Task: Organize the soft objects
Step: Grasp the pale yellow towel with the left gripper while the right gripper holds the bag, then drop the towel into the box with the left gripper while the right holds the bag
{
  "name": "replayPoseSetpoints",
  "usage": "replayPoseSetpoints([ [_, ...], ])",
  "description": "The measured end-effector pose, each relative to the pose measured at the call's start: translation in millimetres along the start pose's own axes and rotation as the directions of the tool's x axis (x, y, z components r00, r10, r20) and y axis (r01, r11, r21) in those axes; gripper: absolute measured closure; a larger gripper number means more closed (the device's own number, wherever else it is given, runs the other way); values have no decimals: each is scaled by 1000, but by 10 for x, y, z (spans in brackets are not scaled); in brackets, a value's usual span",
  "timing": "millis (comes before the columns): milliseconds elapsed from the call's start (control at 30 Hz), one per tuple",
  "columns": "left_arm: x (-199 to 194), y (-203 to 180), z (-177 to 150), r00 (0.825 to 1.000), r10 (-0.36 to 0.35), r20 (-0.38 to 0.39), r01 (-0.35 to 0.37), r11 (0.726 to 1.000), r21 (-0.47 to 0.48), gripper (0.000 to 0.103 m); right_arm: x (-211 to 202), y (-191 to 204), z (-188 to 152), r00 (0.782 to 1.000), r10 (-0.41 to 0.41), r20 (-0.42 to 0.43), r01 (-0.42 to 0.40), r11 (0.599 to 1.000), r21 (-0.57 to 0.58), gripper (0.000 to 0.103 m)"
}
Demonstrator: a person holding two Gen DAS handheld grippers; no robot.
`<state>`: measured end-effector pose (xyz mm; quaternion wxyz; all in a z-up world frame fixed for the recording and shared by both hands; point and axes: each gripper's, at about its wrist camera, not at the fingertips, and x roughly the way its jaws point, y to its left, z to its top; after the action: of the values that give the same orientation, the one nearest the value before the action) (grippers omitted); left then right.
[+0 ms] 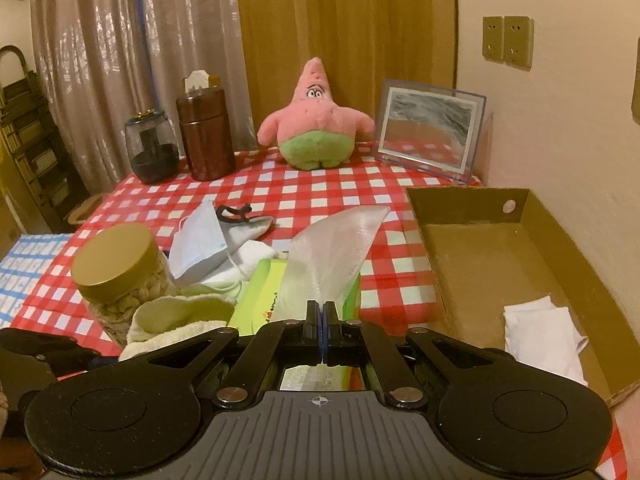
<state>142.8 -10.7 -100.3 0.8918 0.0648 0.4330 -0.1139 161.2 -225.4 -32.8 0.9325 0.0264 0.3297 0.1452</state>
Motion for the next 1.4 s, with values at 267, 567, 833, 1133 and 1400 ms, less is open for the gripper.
replayPoseSetpoints([
  [267,-164,-15,15,999,-31,33,32,999,-21,93,-94,-35,1,1000,2,12,-2,1000,7,103],
  [567,-654,-45,197,992,-36,123,36,999,-3,93,-345,-29,55,999,4,52,-4,1000,3,103],
  [833,-1111,-99,503,976,-38,213,32,999,30,94,-660,-28,202,993,7,122,-7,1000,1,103],
  [1133,-1501,-170,832,955,-65,289,58,998,32,94,-971,-34,344,982,8,187,-7,1000,-7,103],
  [1400,-1854,-302,1180,925,-81,371,55,995,81,94,-1208,-113,473,971,-8,240,9,1000,-5,103],
])
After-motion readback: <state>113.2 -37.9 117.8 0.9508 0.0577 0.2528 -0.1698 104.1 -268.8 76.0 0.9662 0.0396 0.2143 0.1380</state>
